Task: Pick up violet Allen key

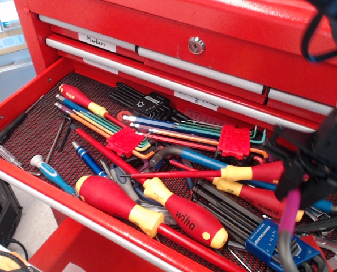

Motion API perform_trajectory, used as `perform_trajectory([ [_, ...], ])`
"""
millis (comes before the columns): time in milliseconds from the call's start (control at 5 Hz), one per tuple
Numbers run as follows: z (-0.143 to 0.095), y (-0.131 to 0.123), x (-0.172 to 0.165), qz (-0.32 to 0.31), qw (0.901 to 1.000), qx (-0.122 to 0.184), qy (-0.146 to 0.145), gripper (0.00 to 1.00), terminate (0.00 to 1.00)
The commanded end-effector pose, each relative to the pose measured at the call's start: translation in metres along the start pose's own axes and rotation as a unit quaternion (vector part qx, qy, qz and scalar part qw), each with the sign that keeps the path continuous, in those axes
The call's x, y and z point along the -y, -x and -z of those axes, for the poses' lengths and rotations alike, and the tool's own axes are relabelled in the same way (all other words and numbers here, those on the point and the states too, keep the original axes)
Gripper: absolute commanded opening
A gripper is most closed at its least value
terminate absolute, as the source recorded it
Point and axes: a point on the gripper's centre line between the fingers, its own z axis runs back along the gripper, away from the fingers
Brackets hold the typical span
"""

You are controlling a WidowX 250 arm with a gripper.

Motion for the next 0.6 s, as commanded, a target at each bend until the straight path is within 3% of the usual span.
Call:
perform_trajectory([
  [0, -0.071, 0.021, -0.058, 0.002, 0.9993, -0.018, -0.032, 0.00, 0.00],
  [200, -0.102, 0.035, -0.083, -0.008, 0.9974, -0.015, -0.069, 0.00, 0.00],
  [400, -0.126, 0.046, -0.098, -0.011, 0.9952, -0.008, -0.097, 0.00, 1.00],
])
